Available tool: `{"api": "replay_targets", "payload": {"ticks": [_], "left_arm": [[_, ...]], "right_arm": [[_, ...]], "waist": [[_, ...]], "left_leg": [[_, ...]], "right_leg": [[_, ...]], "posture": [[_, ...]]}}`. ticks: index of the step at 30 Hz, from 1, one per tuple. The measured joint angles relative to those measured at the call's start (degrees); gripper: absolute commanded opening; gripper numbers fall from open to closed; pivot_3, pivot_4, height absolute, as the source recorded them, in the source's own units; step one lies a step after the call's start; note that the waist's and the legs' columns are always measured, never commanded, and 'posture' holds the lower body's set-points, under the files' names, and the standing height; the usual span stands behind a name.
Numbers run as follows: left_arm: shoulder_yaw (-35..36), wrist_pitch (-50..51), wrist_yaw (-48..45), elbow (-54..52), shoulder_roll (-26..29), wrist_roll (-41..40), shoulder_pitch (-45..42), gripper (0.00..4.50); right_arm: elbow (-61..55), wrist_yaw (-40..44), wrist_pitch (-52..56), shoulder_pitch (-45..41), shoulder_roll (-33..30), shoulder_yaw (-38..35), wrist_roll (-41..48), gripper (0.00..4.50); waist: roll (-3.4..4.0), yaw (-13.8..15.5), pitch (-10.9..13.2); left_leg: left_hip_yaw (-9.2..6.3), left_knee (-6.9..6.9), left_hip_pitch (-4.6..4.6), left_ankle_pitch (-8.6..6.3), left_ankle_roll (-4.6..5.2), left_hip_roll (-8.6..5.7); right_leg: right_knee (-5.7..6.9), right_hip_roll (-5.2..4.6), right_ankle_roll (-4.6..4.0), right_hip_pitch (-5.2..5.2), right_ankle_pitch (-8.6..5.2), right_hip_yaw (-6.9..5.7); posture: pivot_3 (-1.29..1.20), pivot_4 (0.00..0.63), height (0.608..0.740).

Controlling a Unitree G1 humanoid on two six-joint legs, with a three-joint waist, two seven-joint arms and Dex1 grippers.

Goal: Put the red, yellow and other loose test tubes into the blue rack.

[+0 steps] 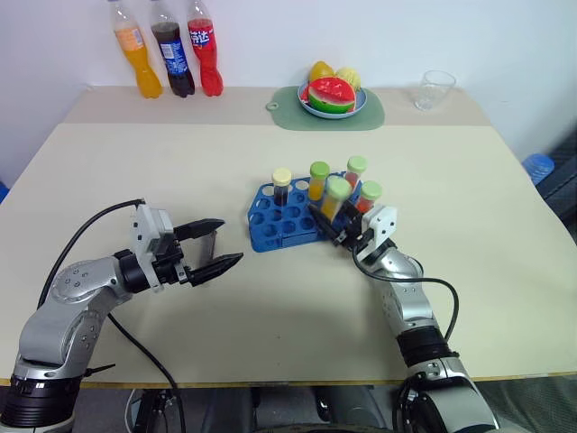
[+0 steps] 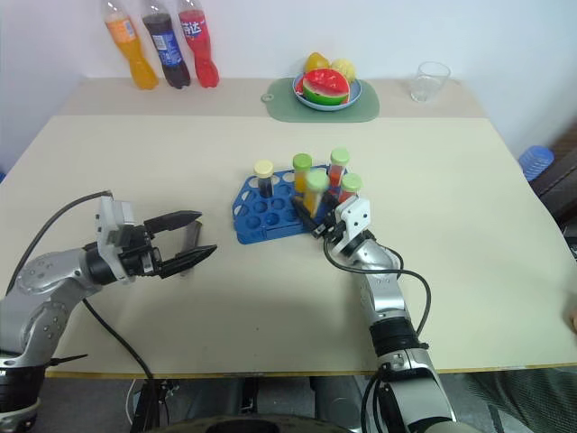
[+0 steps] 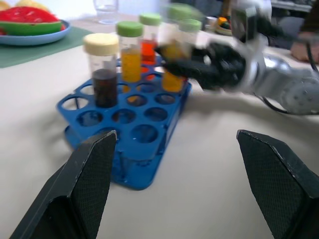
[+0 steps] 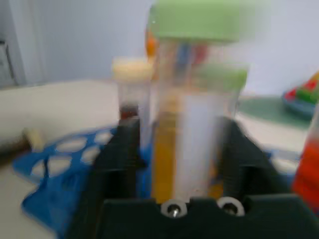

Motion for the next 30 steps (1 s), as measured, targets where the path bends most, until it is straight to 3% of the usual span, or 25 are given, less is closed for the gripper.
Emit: {"api": "replay_targets", "payload": {"ticks": [1,7,14,17,20,25,30], "left_arm": [[0.64,0.27,0.65,0.00,-0.30,-0.41,-0.12,4.00],[4.30,4.76,8.74,-0.40,-3.29,-4.61,-1.42,4.00],[6.29,12.40,24.45,-7.13,-4.07,-2.68,0.90,4.00],[8.04,20.98,31.80,-9.87,-3.19,-5.12,0.09,4.00],[10.32,37.38,41.21,-10.68,-1.18,-12.27,-4.56,4.00],[14.83,64.15,55.17,-4.46,-4.83,-21.97,-22.86,4.00],[12.35,69.62,69.94,7.93,-4.00,-35.19,-28.88,4.00]], "right_arm": [[0.24,-0.07,-0.34,0.44,-0.02,0.13,-0.41,4.40],[-2.37,-1.88,-3.42,1.14,-4.70,0.22,-5.14,4.40],[-14.87,3.54,1.69,7.71,-17.37,0.24,-5.84,4.40],[-19.84,8.59,4.63,13.14,-24.26,-0.48,-3.31,4.40],[-23.75,14.71,8.10,16.61,-29.97,-2.09,1.67,4.40],[-30.50,24.36,19.89,15.23,-37.40,-4.41,14.39,4.40],[-36.21,26.24,32.56,10.00,-38.58,-6.06,24.77,4.40]], "waist": [[0.02,0.02,0.01],[0.02,0.14,0.01],[0.00,0.43,0.01],[0.00,0.73,0.01],[-0.03,1.07,0.02],[-0.05,1.58,0.03],[-0.06,1.53,0.04]], "left_leg": [[0.00,0.00,-0.02,0.00,0.00,-0.01],[-0.08,0.02,-0.02,0.00,-0.01,-0.05],[-0.10,0.02,-0.03,0.00,-0.01,-0.05],[-0.10,0.04,-0.03,0.00,-0.01,-0.07],[-0.12,0.08,0.02,0.00,0.00,-0.06],[-0.16,0.13,0.13,0.01,0.00,-0.14],[-0.31,0.03,0.17,0.01,0.00,-0.09]], "right_leg": [[0.00,-0.02,0.00,-0.01,0.00,0.00],[-0.01,-0.10,0.03,0.00,0.01,0.01],[-0.02,-0.10,0.03,0.02,0.01,0.01],[-0.03,-0.08,0.03,0.04,0.01,0.01],[-0.03,-0.02,0.04,0.07,0.01,0.02],[-0.02,0.01,0.05,0.26,0.01,-0.02],[-0.01,0.03,0.03,0.23,0.00,-0.03]], "posture": [[0.00,0.150,0.740],[0.00,0.150,0.740],[0.00,0.150,0.740],[0.00,0.150,0.740],[0.00,0.150,0.740],[0.00,0.150,0.740],[0.00,0.150,0.740]]}}
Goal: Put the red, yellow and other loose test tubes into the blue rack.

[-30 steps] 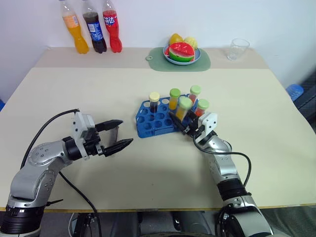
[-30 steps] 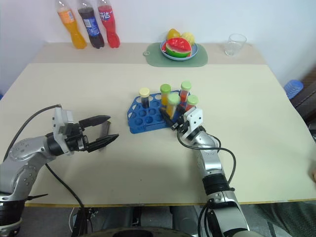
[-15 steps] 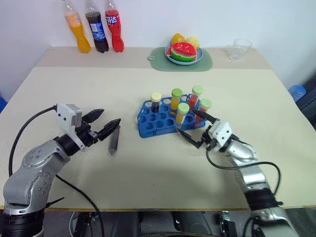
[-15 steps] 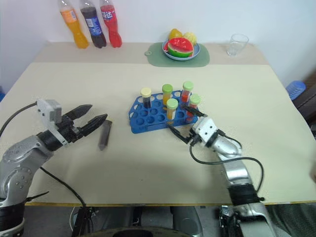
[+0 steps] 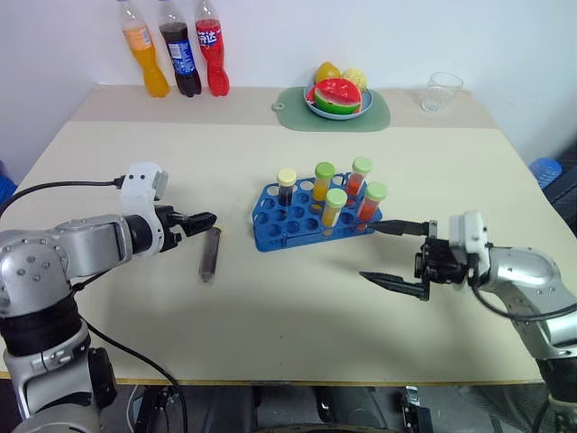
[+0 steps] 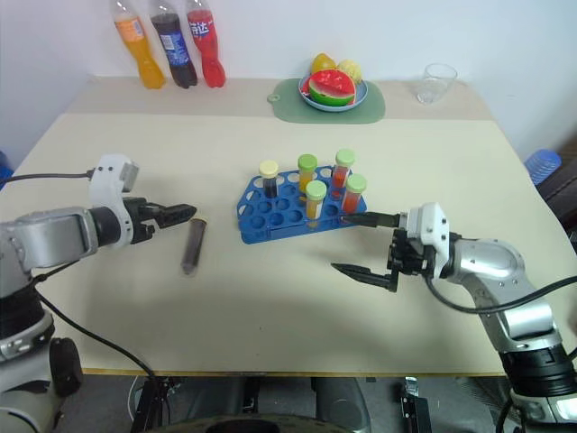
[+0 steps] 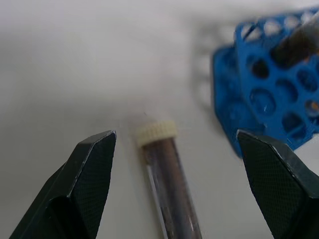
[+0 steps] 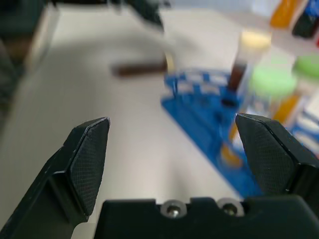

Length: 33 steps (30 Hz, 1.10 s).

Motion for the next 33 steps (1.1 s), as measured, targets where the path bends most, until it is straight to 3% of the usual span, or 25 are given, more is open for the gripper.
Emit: {"api": "replay_targets", "payload": {"ticks": [5,10,17,24,29,33], "left_arm": [[-5.96,-0.17,15.56,12.94,3.18,-14.19,-4.29,4.00],[-19.77,-8.86,34.27,22.92,6.35,-34.13,-8.47,4.00],[-25.58,-11.53,46.94,36.24,1.38,-39.65,-16.51,4.00],[-25.19,-11.55,58.18,43.16,-3.98,-39.74,-20.74,0.90],[-23.23,-10.53,58.91,44.43,-4.61,-39.93,-21.00,0.83],[-22.26,-8.19,47.83,38.32,-2.49,-39.44,-18.95,0.83]], "right_arm": [[-0.68,0.14,1.91,-0.96,0.87,0.58,-0.45,4.40],[-1.01,-0.06,1.23,-0.23,2.19,0.75,-2.63,4.40],[-4.59,-1.44,1.24,3.71,2.71,-0.52,-3.31,4.40],[-6.74,-3.88,1.39,6.00,2.82,-1.97,-4.29,4.50],[-7.61,-4.56,1.42,7.40,2.86,-2.19,-4.36,4.50],[-7.58,-5.16,1.40,7.32,3.24,-2.16,-4.63,4.50]], "waist": [[-0.03,0.51,0.02],[-0.04,0.54,0.02],[-0.04,0.58,0.02],[-0.01,0.56,-0.02],[-0.01,0.54,-0.02],[-0.08,0.31,0.03]], "left_leg": [[0.00,0.04,-0.12,0.02,-0.04,-0.11],[-0.02,0.04,-0.16,0.10,-0.21,-0.07],[0.09,0.03,-0.21,0.22,-0.40,-0.31],[0.07,0.02,-0.21,0.28,-0.51,-0.33],[0.06,0.02,-0.21,0.44,-0.78,-0.36],[0.05,0.01,-0.27,0.47,-0.85,-0.36]], "right_leg": [[-0.02,-0.19,0.01,-0.06,0.01,-0.01],[-0.01,-0.38,0.03,-0.09,0.02,-0.01],[-0.03,-0.29,0.03,-0.10,0.02,-0.05],[-0.02,-0.26,0.03,-0.08,0.02,-0.05],[-0.03,-0.26,0.03,-0.07,0.02,-0.05],[-0.03,-0.22,0.02,-0.14,0.02,-0.06]], "posture": [[0.00,0.150,0.740],[0.00,0.150,0.740],[0.00,0.150,0.740],[0.00,0.150,0.740],[0.00,0.150,0.740],[0.00,0.150,0.740]]}}
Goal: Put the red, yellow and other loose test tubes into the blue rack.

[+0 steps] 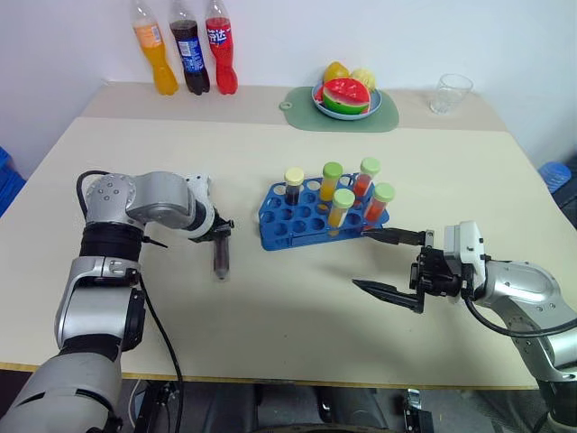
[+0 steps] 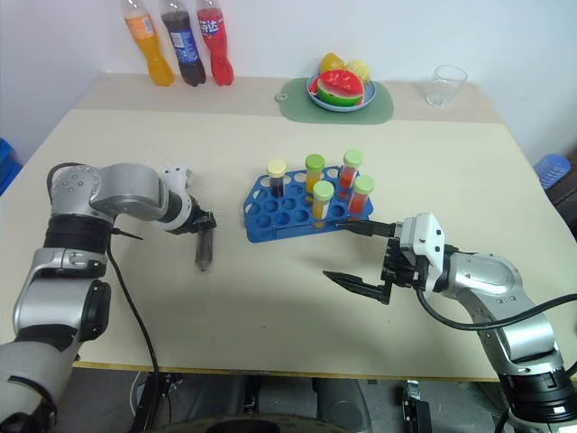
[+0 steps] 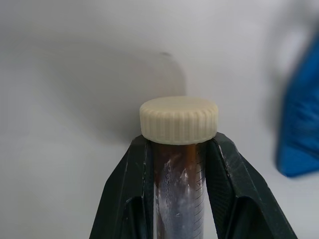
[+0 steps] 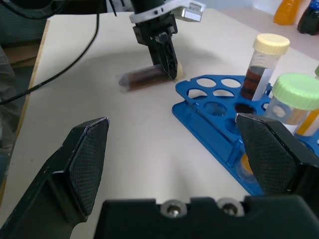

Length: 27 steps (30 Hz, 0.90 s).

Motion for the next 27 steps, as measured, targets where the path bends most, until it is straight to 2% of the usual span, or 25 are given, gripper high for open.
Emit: {"api": "replay_targets", "payload": {"ticks": [3,6,8,9,12,15,17,21,27], "left_arm": [[6.08,-1.13,-19.01,-15.53,1.70,3.33,2.47,0.83],[12.24,-6.25,-44.62,-30.32,3.39,12.36,7.64,0.83],[12.17,-9.82,-56.82,-33.38,5.71,19.45,10.19,0.83],[11.18,-13.76,-65.10,-34.29,6.93,25.57,11.52,0.83],[8.01,-25.99,-79.99,-35.30,6.56,39.43,12.66,0.83],[3.41,-44.38,-91.38,-34.00,2.81,55.33,13.34,0.83],[0.55,-52.87,-98.86,-30.35,-0.06,62.41,13.49,0.83],[-3.18,-61.81,-109.97,-22.97,-3.75,69.89,13.46,0.83],[-3.27,-62.70,-117.47,-18.71,-7.29,72.26,12.23,0.83]], "right_arm": [[0.71,-0.62,-0.07,-1.03,0.81,0.05,-0.34,4.50],[2.03,-1.55,-0.14,-2.78,2.28,0.28,-0.98,4.50],[2.35,-2.32,-0.13,-3.45,3.20,0.54,-1.58,4.50],[2.42,-2.77,-0.13,-3.56,3.94,0.75,-2.02,4.50],[2.51,-3.85,-0.16,-3.77,5.39,1.49,-2.70,4.50],[2.66,-5.16,-0.46,-3.64,6.60,1.99,-3.97,4.50],[2.81,-6.29,-1.00,-3.42,7.06,1.99,-4.85,4.50],[2.80,-7.87,-2.64,-1.22,7.61,2.04,-7.28,4.50],[2.62,-10.73,-4.41,1.07,9.87,2.46,-9.95,4.50]], "waist": [[-0.02,-0.12,0.03],[0.09,-0.17,-0.04],[0.09,-0.06,-0.04],[0.09,-0.03,-0.04],[0.08,0.55,-0.03],[0.08,1.13,-0.03],[0.08,1.42,-0.03],[0.07,1.34,-0.02],[0.06,0.97,-0.02]], "left_leg": [[0.01,-0.04,-0.07,0.08,-0.14,0.02],[0.06,-0.10,0.00,0.10,-0.17,0.02],[0.03,-0.11,0.01,0.09,-0.13,0.03],[0.03,-0.11,0.00,0.03,-0.03,0.03],[0.03,-0.06,-0.08,-0.02,0.06,0.02],[0.10,-0.05,-0.09,-0.05,0.12,0.02],[0.10,-0.04,-0.10,-0.09,0.19,0.02],[0.10,0.00,-0.11,-0.20,0.39,0.03],[0.08,0.03,-0.10,-0.23,0.45,0.08]], "right_leg": [[0.00,0.02,-0.01,-0.11,-0.01,0.00],[0.00,0.04,-0.03,-0.10,-0.02,0.02],[0.00,0.09,-0.17,-0.10,-0.09,0.01],[-0.01,0.10,-0.23,-0.10,-0.13,0.01],[-0.15,0.06,-0.25,-0.03,-0.14,0.01],[-0.21,0.05,-0.25,-0.02,-0.14,0.05],[-0.22,0.06,-0.24,-0.03,-0.13,0.05],[-0.20,0.07,-0.06,-0.03,-0.04,0.05],[-0.13,0.11,0.00,-0.04,-0.02,0.05]], "posture": [[0.00,0.150,0.740],[0.00,0.150,0.740],[0.00,0.150,0.740],[0.00,0.150,0.740],[0.00,0.150,0.740],[0.00,0.150,0.740],[0.00,0.150,0.740],[0.00,0.150,0.740],[0.00,0.150,0.740]]}}
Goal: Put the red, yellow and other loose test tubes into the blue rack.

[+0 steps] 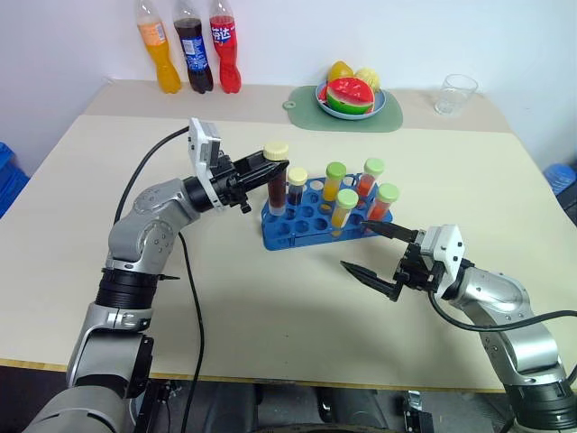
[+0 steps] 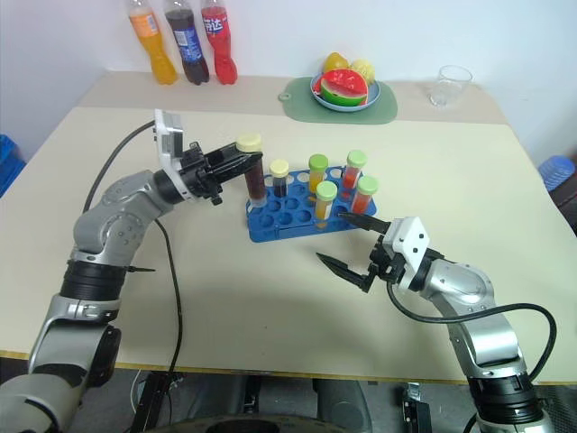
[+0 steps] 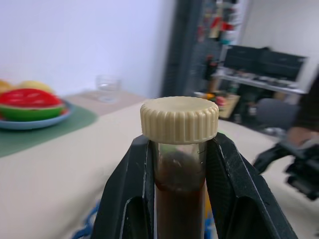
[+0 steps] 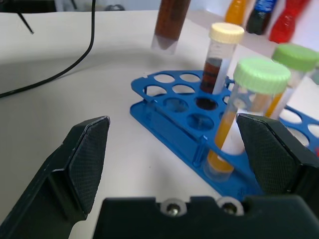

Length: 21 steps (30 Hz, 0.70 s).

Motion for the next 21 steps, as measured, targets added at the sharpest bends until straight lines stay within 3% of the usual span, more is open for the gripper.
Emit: {"api": "replay_targets", "payload": {"ticks": [16,21], "left_arm": [[-2.91,-5.72,-11.49,11.73,-6.13,10.24,-2.99,0.83],[-4.37,-13.56,-13.90,14.35,-7.84,14.41,-3.10,0.83]], "right_arm": [[-0.45,-4.24,-2.07,1.03,2.78,1.64,-3.18,4.50],[-0.45,-4.42,-2.12,1.00,2.79,1.64,-3.20,4.50]], "waist": [[0.00,-0.04,0.00],[0.01,0.06,-0.01]], "left_leg": [[0.00,0.01,0.00,-0.02,0.04,0.02],[0.00,0.01,0.02,-0.03,0.05,0.02]], "right_leg": [[0.01,0.03,0.02,0.00,0.00,0.00],[0.01,0.02,0.01,0.01,0.00,0.00]], "posture": [[0.00,0.150,0.740],[0.00,0.150,0.740]]}}
